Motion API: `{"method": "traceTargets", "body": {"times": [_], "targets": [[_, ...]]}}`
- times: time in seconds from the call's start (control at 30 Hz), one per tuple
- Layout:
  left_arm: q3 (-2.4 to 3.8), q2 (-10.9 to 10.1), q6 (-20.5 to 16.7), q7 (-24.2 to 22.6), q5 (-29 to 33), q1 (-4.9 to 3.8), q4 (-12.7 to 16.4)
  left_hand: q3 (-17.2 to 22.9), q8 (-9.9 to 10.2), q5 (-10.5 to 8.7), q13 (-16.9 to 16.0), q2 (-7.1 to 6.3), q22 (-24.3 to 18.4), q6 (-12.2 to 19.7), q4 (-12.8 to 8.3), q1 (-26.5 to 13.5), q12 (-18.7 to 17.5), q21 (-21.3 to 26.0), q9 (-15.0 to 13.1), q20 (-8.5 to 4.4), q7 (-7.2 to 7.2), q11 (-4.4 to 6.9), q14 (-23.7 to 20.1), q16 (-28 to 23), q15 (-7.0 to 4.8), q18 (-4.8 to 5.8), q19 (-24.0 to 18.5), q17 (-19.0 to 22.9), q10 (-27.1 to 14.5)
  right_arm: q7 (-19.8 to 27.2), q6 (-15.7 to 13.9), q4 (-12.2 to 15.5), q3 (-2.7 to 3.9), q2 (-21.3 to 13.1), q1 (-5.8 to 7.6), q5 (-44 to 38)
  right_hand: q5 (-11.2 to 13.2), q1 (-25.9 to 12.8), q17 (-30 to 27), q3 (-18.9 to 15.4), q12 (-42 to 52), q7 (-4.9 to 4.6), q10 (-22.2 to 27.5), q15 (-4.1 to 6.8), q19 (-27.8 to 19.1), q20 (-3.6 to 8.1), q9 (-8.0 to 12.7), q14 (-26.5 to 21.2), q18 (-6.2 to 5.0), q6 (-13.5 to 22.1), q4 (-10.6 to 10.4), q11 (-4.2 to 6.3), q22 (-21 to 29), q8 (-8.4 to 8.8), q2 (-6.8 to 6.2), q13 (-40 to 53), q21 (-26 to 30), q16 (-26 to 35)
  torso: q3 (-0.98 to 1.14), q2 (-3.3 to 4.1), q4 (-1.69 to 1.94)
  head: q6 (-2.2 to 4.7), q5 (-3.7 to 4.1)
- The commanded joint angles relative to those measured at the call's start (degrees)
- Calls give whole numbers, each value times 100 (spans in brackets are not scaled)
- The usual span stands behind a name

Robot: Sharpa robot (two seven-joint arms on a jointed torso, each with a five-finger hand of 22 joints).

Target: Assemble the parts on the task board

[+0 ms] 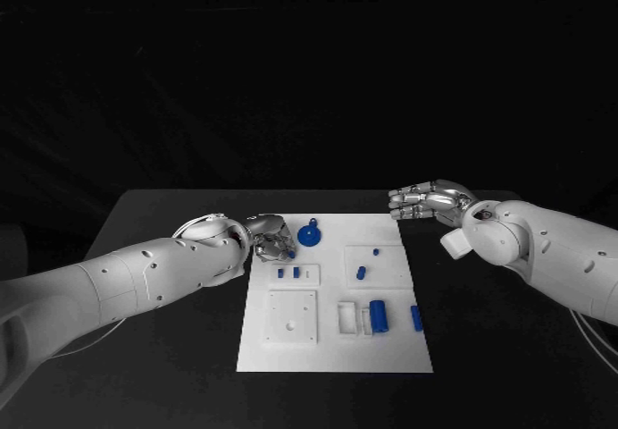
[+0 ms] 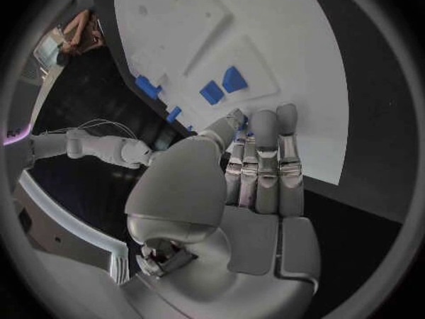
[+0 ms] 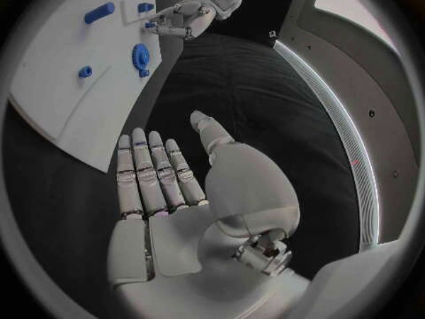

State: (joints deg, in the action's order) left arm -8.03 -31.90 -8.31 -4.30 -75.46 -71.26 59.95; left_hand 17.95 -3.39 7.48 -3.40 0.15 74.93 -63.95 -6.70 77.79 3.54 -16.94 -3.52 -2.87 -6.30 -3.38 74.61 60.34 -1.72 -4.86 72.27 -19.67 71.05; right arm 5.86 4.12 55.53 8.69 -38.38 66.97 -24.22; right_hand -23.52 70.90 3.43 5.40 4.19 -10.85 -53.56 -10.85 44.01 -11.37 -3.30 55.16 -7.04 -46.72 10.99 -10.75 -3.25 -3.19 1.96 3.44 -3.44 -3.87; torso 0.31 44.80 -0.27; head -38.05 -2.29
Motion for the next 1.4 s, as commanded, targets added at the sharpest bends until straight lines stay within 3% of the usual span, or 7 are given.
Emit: {"method": "traceTargets", "body": {"times": [0.03,0.53,0.8,0.9,1.13,1.27,1.4], "targets": [[-22,6,139,94,-406,18,19,3,-18,-4,0,-4,119,-57,-52,43,-13,-17,-9,17,11,10,-30,17,6,-101,6,-6,39,64,66,2,3,0,-2,-26,-12,-42,5,4,-12,6,-6,11,-11,15,-6,1,23,-18,-20,-8,-1,-7,0,-8,4,11,-4,0,-3,-6,-4],[-32,5,-126,102,-338,17,22,-42,-10,-210,0,-143,110,412,-147,90,-4,-49,-1,13,65,1,-64,-1,9,-92,-22,14,-41,61,65,-14,3,7,-3,-26,-12,-42,5,4,-12,6,-6,11,-11,15,-6,1,23,-18,-20,-8,-1,-7,0,-8,4,11,-5,2,-6,-7,17],[-31,-2,-245,139,-270,17,-5,-28,10,-223,-1,-242,108,1158,-175,100,-2,-35,19,33,154,-35,-104,-18,33,-106,-44,26,-136,115,-75,4,3,-3,-7,-210,12,26,6,22,-7,11,-16,6,23,19,-9,13,20,-48,48,-4,-5,-11,-6,-8,-1,7,-1,-2,-5,-2,24],[-31,5,-321,141,-266,16,-91,-28,20,-214,-1,-271,108,1411,-193,123,1,-24,28,44,133,-62,-130,-33,49,-114,-63,34,-208,205,-389,94,3,-21,-17,-591,6,66,9,138,10,49,-189,59,509,61,-22,184,-2,-400,171,54,-35,-22,8,-12,-53,-8,-4,-2,-3,-1,41],[-11,-54,-636,63,94,0,-301,52,-27,-201,2,-304,56,812,-266,223,17,264,-5,163,-113,-239,-714,-699,177,-125,-555,333,-677,295,-771,316,3,-33,-47,-2072,155,41,88,966,-4,270,-1149,453,1547,422,-73,1153,-66,-1458,541,382,-106,-103,54,-5,-355,-210,9,3,-33,57,103],[28,-121,-791,-13,1052,-41,-388,-33,-28,-215,0,-232,-219,543,-213,248,26,772,-8,269,-189,-253,-834,-1681,267,-50,-913,776,-572,298,-789,406,3,-48,-60,-3009,276,134,247,1229,-77,323,-1426,839,2457,811,-66,2089,-112,-1706,550,509,-283,-72,-75,-6,-849,-530,10,0,-46,99,177],[64,-223,-1127,-186,2061,-105,-290,-180,-30,-353,0,-86,-489,544,94,-44,29,1042,-9,304,-174,-224,-765,-1793,285,-7,-825,768,-517,216,-772,484,2,-95,-70,-3733,346,144,562,1250,-82,353,-1505,1085,3093,1168,-45,2840,-27,-1771,520,586,-514,-46,-179,-8,-1326,-801,6,-5,-23,129,262]]}}
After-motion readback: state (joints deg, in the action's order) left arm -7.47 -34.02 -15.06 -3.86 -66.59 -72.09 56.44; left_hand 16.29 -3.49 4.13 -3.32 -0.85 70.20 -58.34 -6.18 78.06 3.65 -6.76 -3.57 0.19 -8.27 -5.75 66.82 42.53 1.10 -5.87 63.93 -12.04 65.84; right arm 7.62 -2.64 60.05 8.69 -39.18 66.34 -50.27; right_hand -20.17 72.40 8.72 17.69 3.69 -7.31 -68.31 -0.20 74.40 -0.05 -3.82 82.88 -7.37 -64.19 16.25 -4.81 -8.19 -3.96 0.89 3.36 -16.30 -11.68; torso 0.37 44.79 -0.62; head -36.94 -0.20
